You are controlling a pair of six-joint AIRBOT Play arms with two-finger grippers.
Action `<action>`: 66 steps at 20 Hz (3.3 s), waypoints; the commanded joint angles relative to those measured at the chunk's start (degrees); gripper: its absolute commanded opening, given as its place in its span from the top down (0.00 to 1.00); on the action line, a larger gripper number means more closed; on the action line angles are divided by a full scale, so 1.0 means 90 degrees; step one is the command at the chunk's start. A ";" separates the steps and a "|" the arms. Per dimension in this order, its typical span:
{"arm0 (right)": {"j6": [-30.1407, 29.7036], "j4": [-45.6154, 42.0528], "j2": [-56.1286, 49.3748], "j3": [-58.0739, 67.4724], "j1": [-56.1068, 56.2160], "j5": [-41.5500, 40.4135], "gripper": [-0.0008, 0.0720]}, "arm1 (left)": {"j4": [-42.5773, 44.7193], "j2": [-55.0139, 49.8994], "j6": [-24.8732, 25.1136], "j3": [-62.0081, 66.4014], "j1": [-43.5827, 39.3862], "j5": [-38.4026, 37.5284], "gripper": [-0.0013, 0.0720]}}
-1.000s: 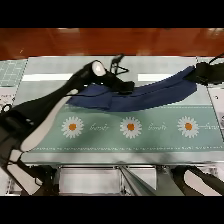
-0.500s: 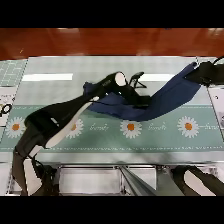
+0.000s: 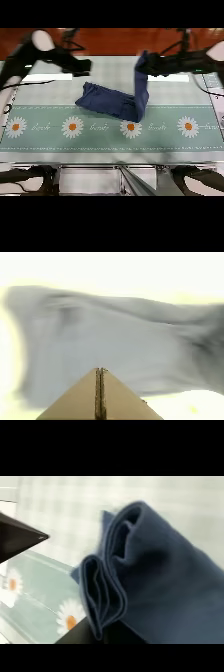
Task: Fold the shirts.
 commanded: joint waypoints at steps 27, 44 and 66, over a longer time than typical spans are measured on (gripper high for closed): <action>0.0809 -0.1887 0.1557 -0.3691 -0.2404 -0.0503 0.43 | -0.1479 0.4007 0.0313 -0.4850 0.1178 0.2543 0.96; -0.1299 0.1428 -0.2382 -0.1365 -0.0032 0.0187 0.94 | -0.1503 0.3742 0.0313 -0.4857 0.1076 0.2424 0.96; 0.1003 -0.1885 -0.0882 0.4558 -0.3395 0.3764 0.94 | -0.1501 0.3655 0.0313 -0.4855 0.1076 0.2234 0.96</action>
